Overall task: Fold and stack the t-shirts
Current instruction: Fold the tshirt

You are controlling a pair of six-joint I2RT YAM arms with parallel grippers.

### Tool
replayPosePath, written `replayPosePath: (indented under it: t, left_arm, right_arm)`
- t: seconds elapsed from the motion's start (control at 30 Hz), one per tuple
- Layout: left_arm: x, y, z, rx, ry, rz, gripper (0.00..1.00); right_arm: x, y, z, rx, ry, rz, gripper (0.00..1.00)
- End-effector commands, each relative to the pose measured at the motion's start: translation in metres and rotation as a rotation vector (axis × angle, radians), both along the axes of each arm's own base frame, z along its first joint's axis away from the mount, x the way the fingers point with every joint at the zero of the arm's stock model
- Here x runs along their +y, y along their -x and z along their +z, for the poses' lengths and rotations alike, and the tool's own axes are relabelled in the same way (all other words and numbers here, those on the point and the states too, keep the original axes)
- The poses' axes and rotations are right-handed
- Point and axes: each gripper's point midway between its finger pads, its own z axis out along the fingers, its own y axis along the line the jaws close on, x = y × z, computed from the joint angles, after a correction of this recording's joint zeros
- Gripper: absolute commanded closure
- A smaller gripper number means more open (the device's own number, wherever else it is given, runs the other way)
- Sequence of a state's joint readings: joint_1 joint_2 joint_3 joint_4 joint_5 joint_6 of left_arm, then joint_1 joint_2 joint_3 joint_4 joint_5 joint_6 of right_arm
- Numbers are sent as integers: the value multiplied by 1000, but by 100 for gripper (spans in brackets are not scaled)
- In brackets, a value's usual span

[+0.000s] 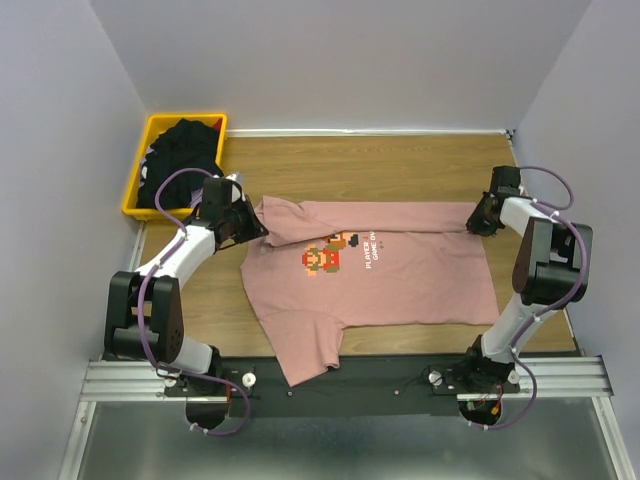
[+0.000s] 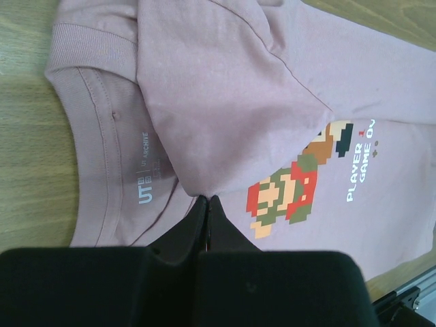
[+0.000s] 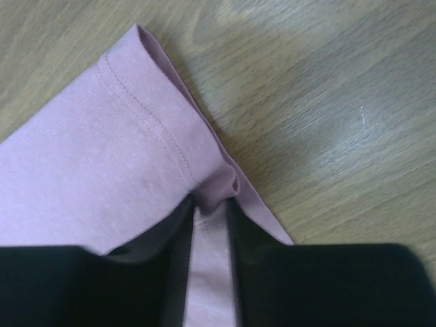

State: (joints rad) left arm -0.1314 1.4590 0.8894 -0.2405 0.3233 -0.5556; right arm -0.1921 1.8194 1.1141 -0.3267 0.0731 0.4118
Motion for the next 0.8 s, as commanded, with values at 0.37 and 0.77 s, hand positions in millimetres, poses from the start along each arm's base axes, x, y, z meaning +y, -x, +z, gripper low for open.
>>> replayPosePath:
  t: [0.37, 0.77]
  left_arm:
    - [-42, 24, 42, -58, 84, -62, 100]
    - [-57, 50, 37, -18, 104, -74, 100]
  right_arm:
    - [9, -22, 82, -160, 66, 53, 36]
    - [64, -36, 97, -198, 74, 262, 32]
